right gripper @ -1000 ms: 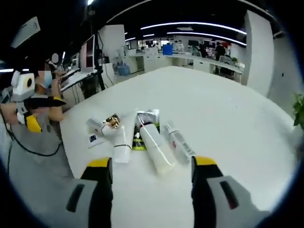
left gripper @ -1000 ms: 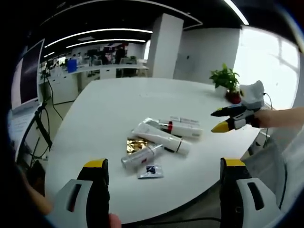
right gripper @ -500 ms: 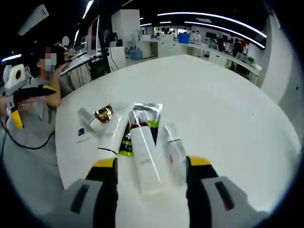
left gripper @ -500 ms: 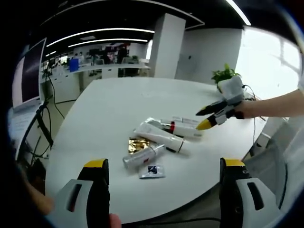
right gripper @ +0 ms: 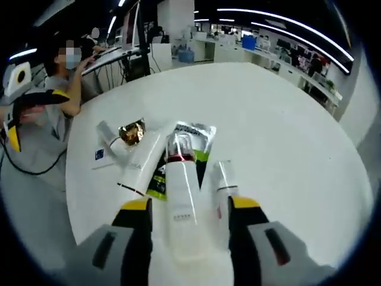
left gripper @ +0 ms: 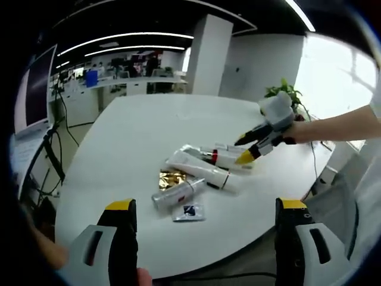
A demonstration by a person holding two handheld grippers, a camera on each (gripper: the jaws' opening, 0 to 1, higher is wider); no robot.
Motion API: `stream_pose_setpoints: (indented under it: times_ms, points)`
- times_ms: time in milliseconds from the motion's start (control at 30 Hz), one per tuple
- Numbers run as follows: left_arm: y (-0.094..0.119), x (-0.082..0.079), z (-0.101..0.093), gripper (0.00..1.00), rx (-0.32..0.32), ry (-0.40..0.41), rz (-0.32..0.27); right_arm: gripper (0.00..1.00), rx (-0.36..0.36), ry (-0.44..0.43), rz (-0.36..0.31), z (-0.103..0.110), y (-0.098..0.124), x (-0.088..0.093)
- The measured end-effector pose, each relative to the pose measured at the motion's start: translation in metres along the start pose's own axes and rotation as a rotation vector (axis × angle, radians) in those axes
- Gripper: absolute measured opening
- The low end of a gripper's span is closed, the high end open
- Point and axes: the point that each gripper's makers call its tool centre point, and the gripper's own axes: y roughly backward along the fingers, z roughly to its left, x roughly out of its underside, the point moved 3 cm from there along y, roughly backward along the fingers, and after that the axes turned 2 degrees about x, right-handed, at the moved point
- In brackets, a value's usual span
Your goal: Arrange the skincare products in the storage area until every visible bottle or jar stands upright without overlapping.
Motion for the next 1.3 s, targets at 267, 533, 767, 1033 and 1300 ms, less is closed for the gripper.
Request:
stream_pose_setpoints:
  times_ms: [267, 533, 767, 1033, 1300]
  points:
    - [0.0, 0.001, 0.0, 0.94, -0.004, 0.008, 0.007, 0.45, -0.048, 0.062, 0.054, 0.001, -0.018, -0.004]
    - [-0.002, 0.003, -0.004, 0.94, 0.004, 0.005, 0.021, 0.4, -0.098, 0.095, 0.135, 0.003, -0.033, -0.01]
    - [-0.003, 0.004, -0.006, 0.93, 0.004, 0.005, 0.025, 0.37, -0.12, 0.137, 0.214, 0.009, -0.048, -0.013]
    - [-0.003, 0.004, -0.007, 0.92, 0.009, -0.002, 0.028, 0.32, -0.126, 0.158, 0.267, 0.012, -0.059, -0.017]
    - [-0.003, 0.003, -0.005, 0.92, 0.006, 0.001, 0.023, 0.3, -0.115, 0.103, 0.312, 0.008, -0.061, -0.016]
